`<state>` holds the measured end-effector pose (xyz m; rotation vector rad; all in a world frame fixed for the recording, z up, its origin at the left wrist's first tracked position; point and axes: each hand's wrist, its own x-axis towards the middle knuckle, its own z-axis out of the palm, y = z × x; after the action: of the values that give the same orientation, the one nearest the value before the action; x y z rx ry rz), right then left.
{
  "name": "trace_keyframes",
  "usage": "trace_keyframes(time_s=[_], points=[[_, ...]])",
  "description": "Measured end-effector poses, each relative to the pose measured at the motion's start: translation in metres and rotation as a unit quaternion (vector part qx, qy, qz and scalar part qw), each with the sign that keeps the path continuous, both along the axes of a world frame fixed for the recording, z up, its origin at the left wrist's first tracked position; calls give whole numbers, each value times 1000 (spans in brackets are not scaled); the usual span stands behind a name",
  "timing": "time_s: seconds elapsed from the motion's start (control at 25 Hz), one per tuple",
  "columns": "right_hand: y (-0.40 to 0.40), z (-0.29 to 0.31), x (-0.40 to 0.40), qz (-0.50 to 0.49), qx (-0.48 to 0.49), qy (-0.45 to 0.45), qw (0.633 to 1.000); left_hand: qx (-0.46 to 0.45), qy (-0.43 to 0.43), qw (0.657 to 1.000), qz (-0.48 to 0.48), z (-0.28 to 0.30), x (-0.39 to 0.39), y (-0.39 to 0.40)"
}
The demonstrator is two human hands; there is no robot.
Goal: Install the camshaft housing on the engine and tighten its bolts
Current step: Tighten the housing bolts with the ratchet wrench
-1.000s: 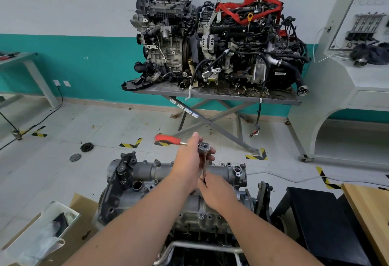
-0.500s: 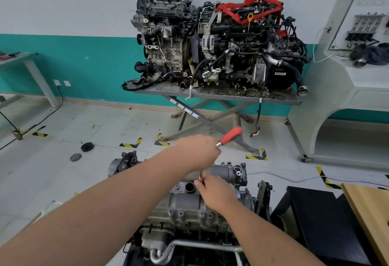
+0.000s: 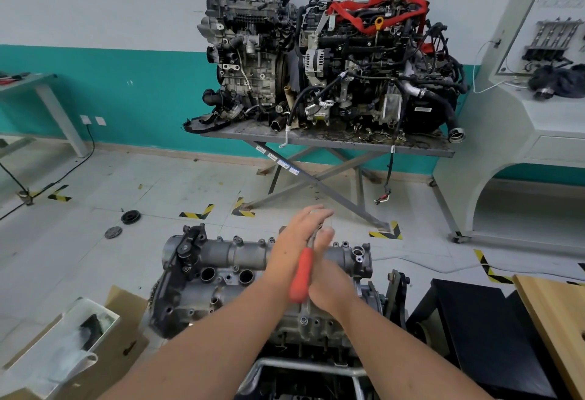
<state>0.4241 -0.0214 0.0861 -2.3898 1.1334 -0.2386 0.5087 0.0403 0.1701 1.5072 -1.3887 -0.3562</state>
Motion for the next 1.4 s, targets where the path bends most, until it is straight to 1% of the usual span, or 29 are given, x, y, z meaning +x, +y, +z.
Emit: trace_keyframes(time_s=[0.04,0.08,0.12,0.16,0.24,0.28,0.36,0.44,0.52,0.6,0.64,0.72,0.76,0.8,0.84,0.88,0.92,0.96,1.0,1.04,1.08,1.12,1.16,1.2,1.24,1.28,1.32,1.36,1.4], points=[[0,2,1,-5,29,11,1000,10,128,992,0,3,-1,-3],[0,2,3,-14,51,3,999,29,245,969,14,7,-1,-7],[0,3,4,-14,52,-2,999,55,337,940,25,11,0,-10],[-2,2,3,-15,50,-1,999,74,399,913,24,11,1,-13],[-1,3,2,-15,43,12,999,86,468,879,16,11,5,-13],[-1,3,2,-11,44,23,999,94,481,872,21,13,9,-13],[0,5,2,-6,43,30,999,132,482,865,38,21,17,-15],[0,5,2,-4,34,35,999,193,465,862,47,35,24,-16],[1,7,1,4,19,40,999,257,405,876,40,50,29,-19],[2,8,0,10,13,40,999,314,296,902,24,62,31,-19],[3,9,0,13,14,35,999,340,216,915,14,67,31,-19],[5,11,-1,18,14,32,999,368,-3,930,-1,75,28,-24],[5,11,-1,22,15,26,999,368,-128,921,-3,77,26,-27],[5,9,-1,23,17,24,999,360,-244,900,0,79,23,-29],[5,9,0,21,16,28,999,340,-347,874,1,79,21,-28],[5,8,2,16,16,29,999,300,-439,847,2,75,20,-25],[5,8,2,10,30,17,999,218,-518,827,-1,68,22,-20],[5,9,2,3,52,-13,999,102,-570,815,-5,57,26,-12],[6,10,2,-8,78,-51,996,-4,-579,816,-3,44,29,-1],[6,10,1,-15,98,-68,993,-80,-539,839,8,32,32,9],[5,11,2,-4,91,-49,995,-101,-452,886,13,22,34,14],[4,11,2,9,74,-17,997,-80,-325,942,11,14,33,16],[3,11,4,5,70,3,998,-37,-180,983,3,8,27,15],[3,11,5,4,58,8,998,-12,-38,999,7,6,21,14],[2,10,5,3,47,8,999,6,102,995,16,7,16,11],[1,6,5,-2,40,9,999,29,233,971,31,11,11,6],[2,6,5,-8,35,10,999,50,337,939,42,13,9,3],[2,5,5,-10,34,14,999,61,394,916,48,11,8,3],[3,5,4,-9,36,15,999,71,421,903,51,8,8,5]])
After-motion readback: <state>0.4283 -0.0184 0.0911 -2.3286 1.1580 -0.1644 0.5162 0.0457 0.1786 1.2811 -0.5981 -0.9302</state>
